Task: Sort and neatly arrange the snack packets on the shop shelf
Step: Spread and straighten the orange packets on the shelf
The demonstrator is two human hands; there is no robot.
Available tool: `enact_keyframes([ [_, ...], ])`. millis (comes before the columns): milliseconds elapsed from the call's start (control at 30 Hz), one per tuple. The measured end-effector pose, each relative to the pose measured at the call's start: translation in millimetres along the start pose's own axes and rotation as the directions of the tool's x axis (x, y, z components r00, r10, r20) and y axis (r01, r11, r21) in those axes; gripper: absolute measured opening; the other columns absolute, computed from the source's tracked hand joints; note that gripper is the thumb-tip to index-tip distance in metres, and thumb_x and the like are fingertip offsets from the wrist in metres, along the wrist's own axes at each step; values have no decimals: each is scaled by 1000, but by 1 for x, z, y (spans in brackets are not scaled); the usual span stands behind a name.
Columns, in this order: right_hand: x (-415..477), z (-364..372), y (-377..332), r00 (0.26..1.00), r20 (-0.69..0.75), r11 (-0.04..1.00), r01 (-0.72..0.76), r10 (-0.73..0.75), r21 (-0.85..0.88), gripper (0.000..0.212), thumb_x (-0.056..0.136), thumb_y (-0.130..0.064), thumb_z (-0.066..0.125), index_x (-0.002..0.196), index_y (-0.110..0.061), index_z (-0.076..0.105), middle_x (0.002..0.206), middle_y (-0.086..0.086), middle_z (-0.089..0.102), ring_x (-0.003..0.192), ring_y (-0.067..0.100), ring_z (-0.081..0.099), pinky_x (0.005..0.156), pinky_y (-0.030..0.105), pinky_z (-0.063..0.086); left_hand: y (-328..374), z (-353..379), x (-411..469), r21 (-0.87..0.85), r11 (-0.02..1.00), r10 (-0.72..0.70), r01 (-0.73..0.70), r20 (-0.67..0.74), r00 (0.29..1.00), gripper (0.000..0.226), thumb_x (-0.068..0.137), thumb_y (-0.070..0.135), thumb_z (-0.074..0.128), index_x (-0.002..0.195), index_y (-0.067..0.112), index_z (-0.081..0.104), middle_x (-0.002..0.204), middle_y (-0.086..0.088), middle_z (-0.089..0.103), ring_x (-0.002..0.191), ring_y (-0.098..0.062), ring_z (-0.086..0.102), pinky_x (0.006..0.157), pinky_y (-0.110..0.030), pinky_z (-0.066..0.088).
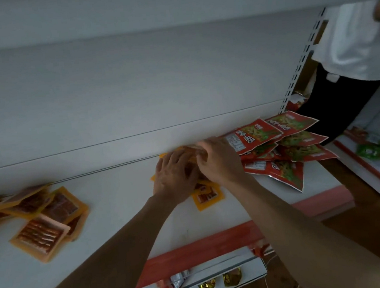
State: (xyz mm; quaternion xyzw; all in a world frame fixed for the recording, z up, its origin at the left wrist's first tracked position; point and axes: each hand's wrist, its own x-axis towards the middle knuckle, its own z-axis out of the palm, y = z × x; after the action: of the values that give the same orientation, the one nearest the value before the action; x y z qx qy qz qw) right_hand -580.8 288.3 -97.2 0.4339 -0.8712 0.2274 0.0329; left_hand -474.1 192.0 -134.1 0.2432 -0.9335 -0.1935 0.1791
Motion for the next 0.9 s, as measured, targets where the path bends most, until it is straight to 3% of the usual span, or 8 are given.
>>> enact_keyframes([
  [133, 1, 3, 0, 987, 159, 999, -14, 21, -42, 35, 91, -29, 54, 123, -17, 61, 119, 6, 64, 113, 29, 53, 93, 38, 44, -3, 1, 4, 58, 998, -18, 11, 132, 991, 47, 97, 44, 47, 140, 28, 47, 153, 4, 38, 143, -18, 26, 116, -30, 11],
  [233, 7, 5, -4, 969, 246, 996, -2, 23, -87, 30, 92, -30, 51, 114, -14, 63, 117, 8, 63, 112, 31, 56, 91, 39, 46, -7, -9, 4, 25, 1000, 6, -11, 207, 978, 52, 95, 43, 51, 144, 27, 43, 154, 3, 37, 143, -17, 27, 118, -34, 16],
  [367, 15, 7, -14, 959, 280, 989, -5, 47, -150, 29, 91, -29, 50, 111, -13, 63, 117, 10, 61, 113, 32, 54, 91, 40, 45, -21, -34, -10, 14, 999, -37, 36, 111, 993, 39, 95, 45, 49, 131, 29, 56, 139, 2, 53, 129, -22, 45, 110, -36, 31],
  [600, 25, 7, -68, 956, 291, 967, 35, 41, -252, 30, 92, -30, 50, 115, -13, 60, 118, 9, 57, 112, 31, 51, 87, 39, 43, -68, -91, -45, 256, 963, -111, 88, 77, 991, 34, 94, 46, 47, 122, 33, 61, 127, 10, 60, 119, -15, 53, 96, -29, 39],
  [733, 22, 30, -123, 941, 336, 984, 87, -31, -152, 32, 91, -26, 54, 120, -15, 59, 123, 7, 56, 114, 28, 49, 87, 37, 41, -106, -133, -76, 270, 955, -134, 124, 18, 991, 33, 94, 46, 47, 120, 32, 62, 126, 10, 62, 114, -14, 58, 93, -31, 45],
  [833, 9, 64, -181, 912, 371, 983, 181, -174, 17, 51, 91, -43, 57, 136, -19, 50, 137, 7, 49, 125, 28, 44, 98, 38, 41, -149, -163, -113, 202, 957, -188, 207, -111, 976, 35, 90, 40, 57, 122, 27, 64, 128, 6, 61, 119, -19, 54, 101, -36, 42],
  [900, -5, 90, -223, 889, 362, 960, 262, -280, 99, 70, 87, -56, 59, 146, -23, 39, 153, 9, 34, 138, 31, 32, 109, 41, 34, -184, -182, -138, 231, 940, -185, 249, -264, 947, 44, 84, 41, 64, 124, 23, 64, 130, -2, 59, 126, -28, 49, 102, -44, 40],
])
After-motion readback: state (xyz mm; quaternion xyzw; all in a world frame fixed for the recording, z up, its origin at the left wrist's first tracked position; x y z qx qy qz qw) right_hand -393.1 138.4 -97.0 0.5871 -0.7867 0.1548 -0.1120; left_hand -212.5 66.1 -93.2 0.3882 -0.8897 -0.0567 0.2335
